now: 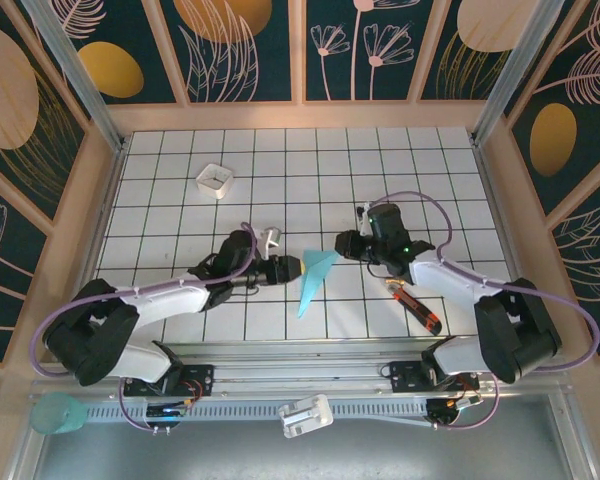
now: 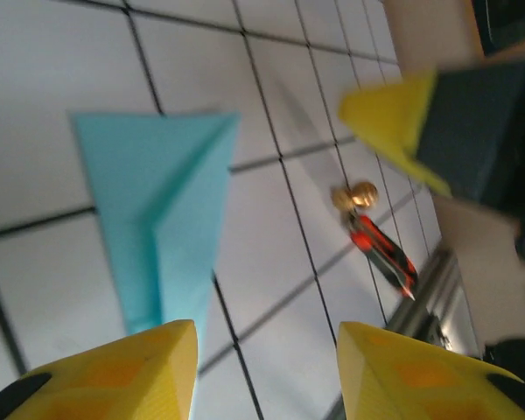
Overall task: Fold a paper plane with a square sheet of paper (pick it up from the middle)
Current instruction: Fold the wing for the fifth time at the center of the table, then turn over a paper plane at the center of the table.
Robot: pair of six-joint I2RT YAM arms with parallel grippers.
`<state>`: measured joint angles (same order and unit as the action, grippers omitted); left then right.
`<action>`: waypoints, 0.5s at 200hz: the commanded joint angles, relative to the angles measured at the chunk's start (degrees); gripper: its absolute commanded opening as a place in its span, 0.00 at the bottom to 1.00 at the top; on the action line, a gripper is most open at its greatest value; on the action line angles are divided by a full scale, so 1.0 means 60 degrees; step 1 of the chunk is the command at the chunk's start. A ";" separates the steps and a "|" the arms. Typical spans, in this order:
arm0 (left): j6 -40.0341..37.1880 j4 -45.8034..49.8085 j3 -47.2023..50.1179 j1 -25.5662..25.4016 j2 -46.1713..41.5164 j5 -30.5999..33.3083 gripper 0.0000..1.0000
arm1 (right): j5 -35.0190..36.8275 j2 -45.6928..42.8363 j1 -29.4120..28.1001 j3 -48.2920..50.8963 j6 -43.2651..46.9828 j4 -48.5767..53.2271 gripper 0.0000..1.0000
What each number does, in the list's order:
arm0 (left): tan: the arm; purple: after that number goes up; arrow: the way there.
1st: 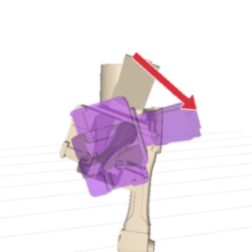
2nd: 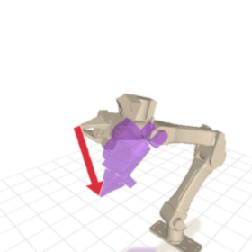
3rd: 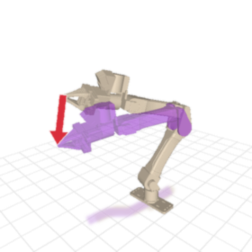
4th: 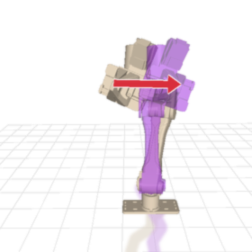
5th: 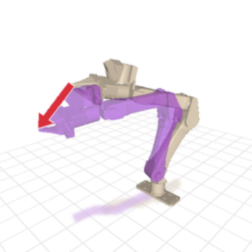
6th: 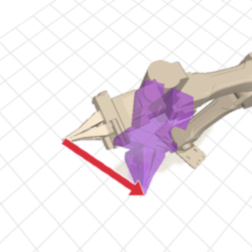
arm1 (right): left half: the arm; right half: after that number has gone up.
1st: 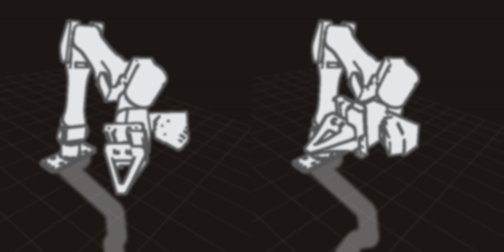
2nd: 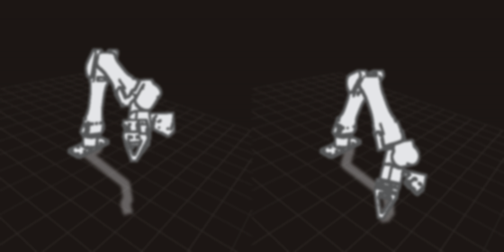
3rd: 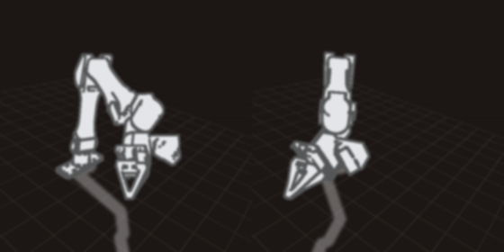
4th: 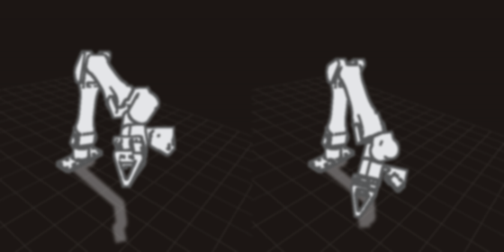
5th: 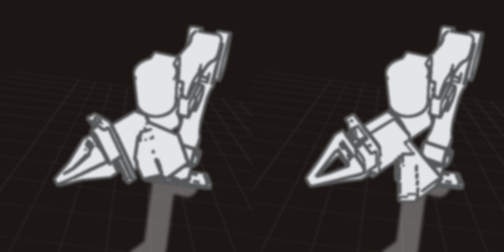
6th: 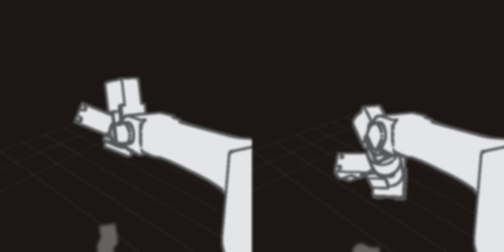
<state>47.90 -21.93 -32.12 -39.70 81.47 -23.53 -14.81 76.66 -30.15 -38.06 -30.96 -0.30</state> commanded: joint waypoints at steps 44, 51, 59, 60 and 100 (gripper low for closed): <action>-0.0282 0.0362 -0.1968 0.0652 0.3173 -0.0446 0.42 | 0.1370 0.0821 -0.1807 0.0714 -0.1926 -0.0658 0.31; -0.0386 0.0445 -0.2130 0.0655 0.3410 -0.0451 0.42 | 0.1269 0.0996 -0.1858 0.0719 -0.1998 -0.0873 0.31; -0.0472 0.0607 -0.2339 0.0655 0.3662 -0.0512 0.41 | 0.1238 0.1199 -0.1916 0.0670 -0.2020 -0.1001 0.30; -0.0478 0.0630 -0.2360 0.0655 0.3684 -0.0522 0.41 | 0.1245 0.1220 -0.1924 0.0665 -0.2026 -0.1003 0.30; -0.0744 0.0988 -0.2801 0.0652 0.4322 -0.0650 0.41 | 0.1420 0.1835 -0.1933 0.0675 -0.2009 -0.1274 0.21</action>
<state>45.89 -18.46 -46.72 -35.94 105.10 -26.02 -8.38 86.17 -41.36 -34.72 -41.87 -4.69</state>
